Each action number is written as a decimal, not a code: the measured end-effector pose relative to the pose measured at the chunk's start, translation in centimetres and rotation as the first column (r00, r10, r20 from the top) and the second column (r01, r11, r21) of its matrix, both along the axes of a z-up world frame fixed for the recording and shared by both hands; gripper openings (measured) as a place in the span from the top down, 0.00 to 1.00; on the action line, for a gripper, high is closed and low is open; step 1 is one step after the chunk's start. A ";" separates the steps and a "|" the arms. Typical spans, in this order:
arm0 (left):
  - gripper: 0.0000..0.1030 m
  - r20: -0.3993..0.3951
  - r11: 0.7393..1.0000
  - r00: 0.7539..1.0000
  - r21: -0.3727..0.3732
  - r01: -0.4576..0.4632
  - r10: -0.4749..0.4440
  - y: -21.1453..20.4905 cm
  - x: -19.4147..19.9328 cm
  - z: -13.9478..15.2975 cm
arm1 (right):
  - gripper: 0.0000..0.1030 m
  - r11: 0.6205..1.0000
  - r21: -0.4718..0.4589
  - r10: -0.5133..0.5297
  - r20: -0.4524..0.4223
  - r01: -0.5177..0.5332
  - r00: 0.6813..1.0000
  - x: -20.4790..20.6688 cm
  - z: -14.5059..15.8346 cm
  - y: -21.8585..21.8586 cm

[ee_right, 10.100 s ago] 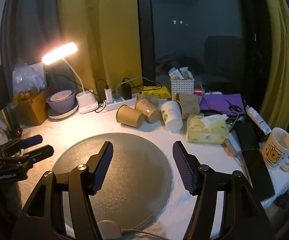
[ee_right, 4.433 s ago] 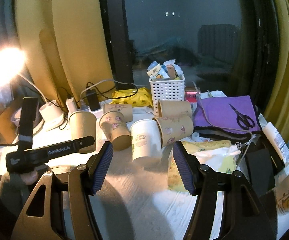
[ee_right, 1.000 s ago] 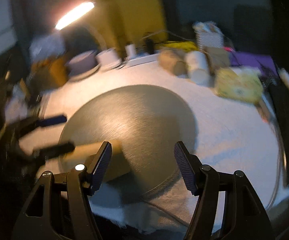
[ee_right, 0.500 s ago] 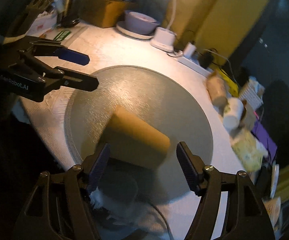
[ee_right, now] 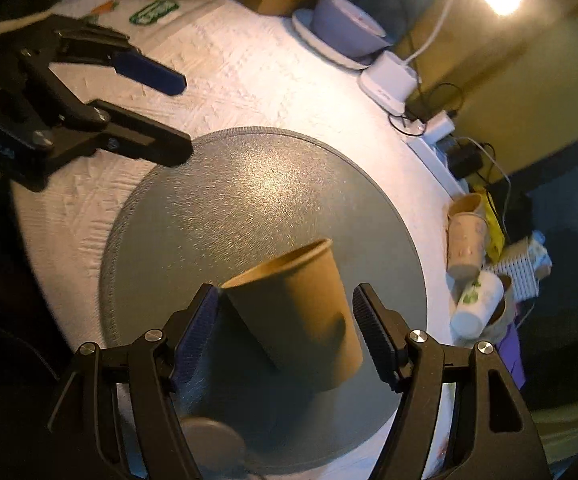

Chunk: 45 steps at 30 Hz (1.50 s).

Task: Flip cup upright
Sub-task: 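Grasp the tan cup on the mat with the right tool, then rotate the held tan cup with the right tool until its rim faces up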

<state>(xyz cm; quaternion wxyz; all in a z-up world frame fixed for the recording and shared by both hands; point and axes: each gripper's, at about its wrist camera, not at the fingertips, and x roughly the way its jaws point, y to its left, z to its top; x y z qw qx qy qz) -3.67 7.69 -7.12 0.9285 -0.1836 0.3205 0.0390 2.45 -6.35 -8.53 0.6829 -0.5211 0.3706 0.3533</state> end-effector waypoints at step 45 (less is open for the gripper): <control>0.27 -0.053 0.997 0.999 0.072 0.005 -0.001 -1.7 2.4 1.1 | 0.35 0.594 0.703 -0.245 -0.307 0.392 0.920 6.8 1.7 -7.3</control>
